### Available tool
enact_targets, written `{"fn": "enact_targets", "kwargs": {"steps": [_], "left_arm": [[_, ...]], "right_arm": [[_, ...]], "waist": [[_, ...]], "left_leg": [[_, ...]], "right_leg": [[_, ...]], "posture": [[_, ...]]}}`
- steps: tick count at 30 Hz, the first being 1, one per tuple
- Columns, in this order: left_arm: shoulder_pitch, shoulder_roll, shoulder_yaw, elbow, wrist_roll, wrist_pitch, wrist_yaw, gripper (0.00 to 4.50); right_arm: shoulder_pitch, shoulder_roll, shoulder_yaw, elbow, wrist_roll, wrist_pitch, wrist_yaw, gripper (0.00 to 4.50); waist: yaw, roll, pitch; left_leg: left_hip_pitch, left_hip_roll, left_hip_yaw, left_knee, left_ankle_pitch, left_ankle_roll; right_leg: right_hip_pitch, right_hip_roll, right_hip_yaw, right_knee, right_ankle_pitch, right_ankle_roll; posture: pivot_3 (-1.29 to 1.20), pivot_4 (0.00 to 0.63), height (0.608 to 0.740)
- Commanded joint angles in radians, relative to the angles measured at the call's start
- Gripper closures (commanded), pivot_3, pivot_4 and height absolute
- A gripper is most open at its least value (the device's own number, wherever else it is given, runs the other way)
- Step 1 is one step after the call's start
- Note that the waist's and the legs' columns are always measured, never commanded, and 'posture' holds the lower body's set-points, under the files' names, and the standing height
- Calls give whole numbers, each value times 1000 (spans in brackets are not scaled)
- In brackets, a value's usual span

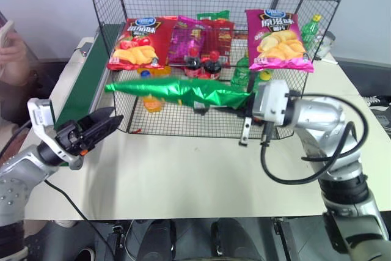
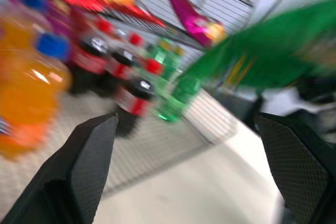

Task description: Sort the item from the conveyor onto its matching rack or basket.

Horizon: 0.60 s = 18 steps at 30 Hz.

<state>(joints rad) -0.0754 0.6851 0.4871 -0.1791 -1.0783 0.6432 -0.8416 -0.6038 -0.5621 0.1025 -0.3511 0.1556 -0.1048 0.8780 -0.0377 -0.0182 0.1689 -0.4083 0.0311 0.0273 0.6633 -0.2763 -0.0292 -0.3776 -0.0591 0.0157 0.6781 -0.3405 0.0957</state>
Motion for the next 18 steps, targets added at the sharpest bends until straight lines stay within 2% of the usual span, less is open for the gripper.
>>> {"fn": "enact_targets", "kwargs": {"steps": [1,3,4,6,8,12,18], "left_arm": [[-34,-16,-13,-21,128,-129,13,57],[-35,-22,-48,-33,202,-181,3,57],[-34,-24,-65,-36,230,-198,1,57],[-38,-34,-101,-50,287,-243,6,57],[-48,-43,-126,-59,343,-290,12,57],[-62,-60,-142,-88,409,-359,29,57],[-58,-72,-134,-124,430,-364,80,57]], "right_arm": [[-37,8,-37,99,-251,-291,-180,4500],[-64,11,-36,163,-382,-295,-291,4500],[-81,2,-28,200,-495,-269,-365,4500],[-122,2,7,295,-695,-145,-484,4500],[-154,15,46,362,-801,-69,-531,4500],[-207,59,75,436,-876,24,-600,4500],[-226,164,61,485,-815,217,-579,4500]], "waist": [[2,-1,0],[1,-1,0],[0,-1,0],[-1,-1,0],[-2,-1,0],[-5,0,0],[-7,0,0]], "left_leg": [[0,0,0,0,0,0],[0,0,1,0,0,-1],[0,0,1,0,1,-1],[0,0,1,0,2,-3],[0,0,1,0,3,-5],[-1,1,2,-1,4,-6],[-3,1,4,-2,4,-6]], "right_leg": [[0,0,0,0,0,0],[0,0,0,0,0,0],[0,-1,1,0,0,0],[0,-1,1,0,0,0],[-1,-1,1,1,0,0],[-4,0,3,2,0,-1],[-7,1,5,3,0,0]], "posture": [[0,150,739],[0,150,739],[0,150,739],[0,150,739],[0,150,739],[0,150,739],[0,150,739]]}}
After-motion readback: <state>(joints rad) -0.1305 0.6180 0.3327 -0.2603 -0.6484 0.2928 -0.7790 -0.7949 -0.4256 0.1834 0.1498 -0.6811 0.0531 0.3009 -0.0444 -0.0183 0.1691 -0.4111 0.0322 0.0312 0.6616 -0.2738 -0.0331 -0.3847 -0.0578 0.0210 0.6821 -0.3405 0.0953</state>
